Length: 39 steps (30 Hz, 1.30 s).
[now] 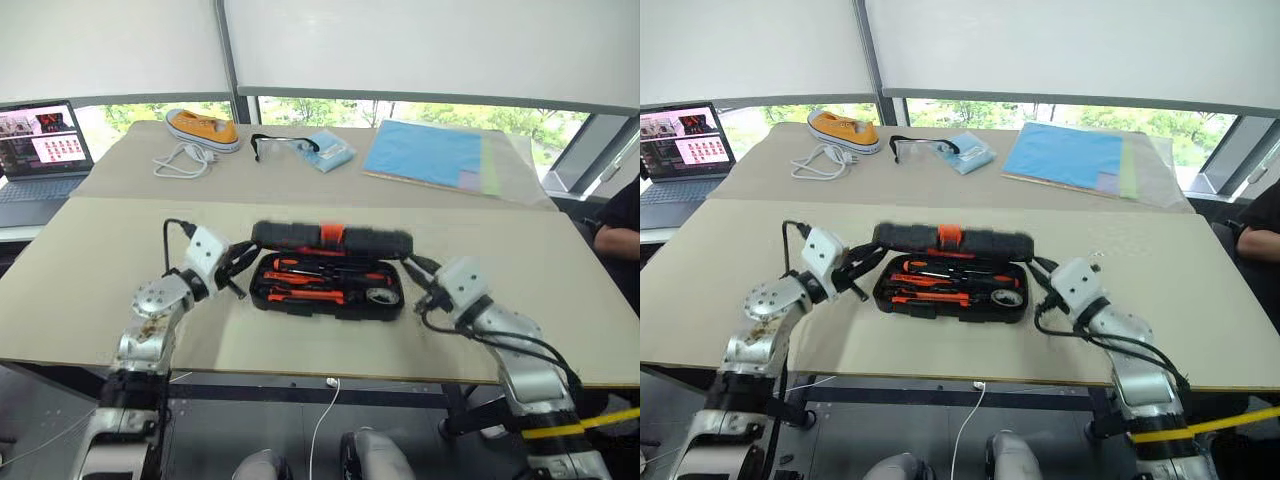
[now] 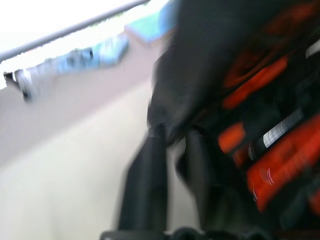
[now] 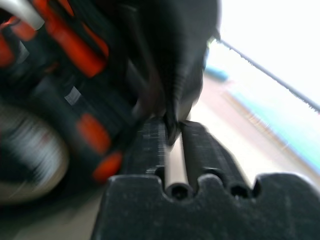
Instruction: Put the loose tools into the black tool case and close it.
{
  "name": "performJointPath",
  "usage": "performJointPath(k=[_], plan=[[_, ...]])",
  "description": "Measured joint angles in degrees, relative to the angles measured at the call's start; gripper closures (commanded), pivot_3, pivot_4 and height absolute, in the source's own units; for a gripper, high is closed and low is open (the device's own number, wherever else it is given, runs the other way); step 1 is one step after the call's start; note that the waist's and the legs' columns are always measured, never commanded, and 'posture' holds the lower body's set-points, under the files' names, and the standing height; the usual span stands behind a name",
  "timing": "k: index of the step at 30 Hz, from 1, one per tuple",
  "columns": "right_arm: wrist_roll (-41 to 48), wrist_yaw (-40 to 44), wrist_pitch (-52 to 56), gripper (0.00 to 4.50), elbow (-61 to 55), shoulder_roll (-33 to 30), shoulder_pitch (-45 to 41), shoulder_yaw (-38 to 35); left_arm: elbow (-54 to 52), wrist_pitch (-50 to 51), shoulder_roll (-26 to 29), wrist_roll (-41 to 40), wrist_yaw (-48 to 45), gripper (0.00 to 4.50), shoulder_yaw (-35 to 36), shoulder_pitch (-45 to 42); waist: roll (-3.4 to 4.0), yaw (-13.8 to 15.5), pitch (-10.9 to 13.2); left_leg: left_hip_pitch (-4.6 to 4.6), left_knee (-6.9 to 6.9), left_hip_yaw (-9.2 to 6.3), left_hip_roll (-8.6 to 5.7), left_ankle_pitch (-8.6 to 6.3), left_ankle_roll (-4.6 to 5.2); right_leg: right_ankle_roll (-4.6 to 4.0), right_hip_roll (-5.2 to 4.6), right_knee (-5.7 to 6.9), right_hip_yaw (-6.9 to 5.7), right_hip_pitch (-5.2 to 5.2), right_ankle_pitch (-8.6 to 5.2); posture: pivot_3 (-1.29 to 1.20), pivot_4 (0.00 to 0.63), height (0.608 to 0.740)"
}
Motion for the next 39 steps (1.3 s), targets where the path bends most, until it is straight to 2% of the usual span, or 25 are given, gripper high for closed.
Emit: performJointPath(k=[1,2,6,8,9,12,15,16,17,18,22,28,31,36,39], plan=[[1.4,1.4,2.2,2.49,-1.8,-1.4,1.1,-0.2,-1.5,2.0,1.2,-1.1,-0.3,2.21,0.7,0.9,0.00,0.0,0.0,-0.17,0.03,0.00,0.00,0.02,-0.02,-0.02,0.01,0.10,0.02,-0.21,0.00,0.00,0.150,0.718],[6.3,4.8,9.0,2.49,-5.4,-4.9,2.8,-1.4,-5.0,7.6,4.4,-4.7,-1.8,1.79,3.0,1.9,-0.03,0.1,0.0,-0.32,0.07,0.00,0.00,0.04,-0.04,-0.05,0.03,0.14,0.01,-0.39,0.01,0.00,0.150,0.718],[16.7,13.0,18.6,2.49,-14.7,-14.2,5.5,-7.4,-8.8,16.5,13.6,-11.3,-7.5,1.79,8.3,2.2,0.01,0.6,0.0,-0.20,0.01,0.00,0.00,0.04,-0.06,-0.10,0.06,0.13,0.01,-0.36,-0.05,0.00,0.150,0.718],[18.4,16.1,19.8,2.49,-16.3,-16.9,7.3,-8.9,-6.0,17.3,15.1,-11.7,-9.5,1.79,8.5,0.4,0.00,1.3,0.0,-0.03,-0.04,-0.10,0.02,0.01,-0.05,-0.11,0.11,-0.06,-0.14,-0.06,-0.08,0.00,0.150,0.718],[18.4,18.4,20.2,2.49,-16.4,-18.5,9.7,-8.1,-0.6,16.3,15.3,-10.1,-10.3,1.79,6.6,-3.0,-0.01,2.0,0.0,-0.06,-0.05,-0.18,-0.03,-0.04,0.03,-0.12,0.16,-0.09,-0.30,-0.01,-0.08,0.00,0.150,0.718],[17.3,20.5,20.3,3.14,-16.2,-18.8,12.1,-4.6,11.5,12.0,13.5,-5.1,-10.2,2.47,2.2,-10.7,-0.02,2.9,0.0,-0.20,-0.02,-0.21,-0.17,-0.07,0.13,-0.11,0.10,-0.09,-0.34,-0.04,-0.07,0.00,0.150,0.718],[16.0,21.6,20.2,4.24,-16.9,-18.8,11.9,-0.6,21.8,5.1,8.8,0.1,-10.3,3.64,-3.4,-20.4,-0.12,3.7,0.1,-0.38,0.14,-0.31,-0.30,-0.11,0.29,-0.09,0.10,-0.14,-0.33,-0.01,-0.03,0.00,0.150,0.718],[15.7,21.9,20.2,4.46,-17.3,-18.8,11.8,0.3,24.5,2.8,7.5,1.5,-10.8,3.95,-5.2,-22.7,-0.13,3.7,0.0,-0.37,0.19,-0.27,-0.33,-0.12,0.31,-0.05,0.11,-0.15,-0.21,-0.01,-0.04,0.00,0.150,0.718],[15.2,22.0,20.1,4.50,-17.4,-18.6,11.5,1.1,28.7,-0.3,5.9,3.3,-11.5,4.33,-6.9,-25.7,-0.15,3.7,0.0,-0.39,0.24,-0.28,-0.36,-0.16,0.38,-0.04,0.11,-0.16,-0.21,0.02,-0.05,0.00,0.150,0.718],[14.9,22.0,20.1,4.50,-17.5,-18.4,10.5,2.2,31.7,-2.6,4.6,4.7,-11.9,4.43,-8.3,-28.0,-0.19,3.6,0.0,-0.43,0.26,-0.27,-0.39,-0.20,0.45,-0.04,0.12,-0.20,-0.24,0.02,-0.05,0.00,0.150,0.718],[11.1,21.7,19.3,4.50,-17.2,-17.6,7.6,6.1,45.6,-13.0,-0.8,10.0,-13.3,4.43,-13.0,-36.3,-0.25,2.7,0.1,-0.44,0.21,-0.19,-0.50,-0.29,0.59,-0.07,0.10,-0.34,-0.37,0.01,-0.01,0.00,0.150,0.718],[5.9,19.0,18.5,4.50,-12.6,-14.8,4.0,9.2,54.8,-20.6,-4.1,14.0,-16.3,4.43,-15.6,-40.4,-0.27,2.2,0.1,-0.60,0.16,-0.25,-0.48,-0.29,0.59,-0.02,0.09,-0.59,-0.59,-0.01,0.02,0.00,0.150,0.718],[3.9,16.9,17.6,4.50,-9.0,-14.1,1.5,9.2,54.8,-21.3,-3.4,13.6,-22.6,4.43,-15.2,-40.3,-0.27,2.1,0.1,-0.66,0.26,-0.24,-0.45,-0.28,0.59,0.44,0.05,-0.57,-0.63,-0.02,-0.16,0.00,0.150,0.718],[0.5,10.9,16.2,4.50,-0.1,-12.3,-2.8,6.2,47.6,-20.6,-1.9,11.2,-34.9,4.43,-15.3,-35.3,-0.26,2.0,0.1,-0.71,0.53,-0.28,-0.43,-0.29,0.59,0.52,-0.02,-0.43,-0.51,0.00,-0.11,0.00,0.150,0.718],[0.6,10.6,16.2,4.50,0.9,-12.3,-3.0,4.7,43.7,-18.0,-1.2,9.4,-37.0,4.43,-14.8,-33.6,-0.26,2.1,0.1,-0.99,0.67,-0.32,-0.33,-0.29,0.59,0.49,0.03,-0.35,-0.42,-0.19,-0.11,0.00,0.150,0.718]])
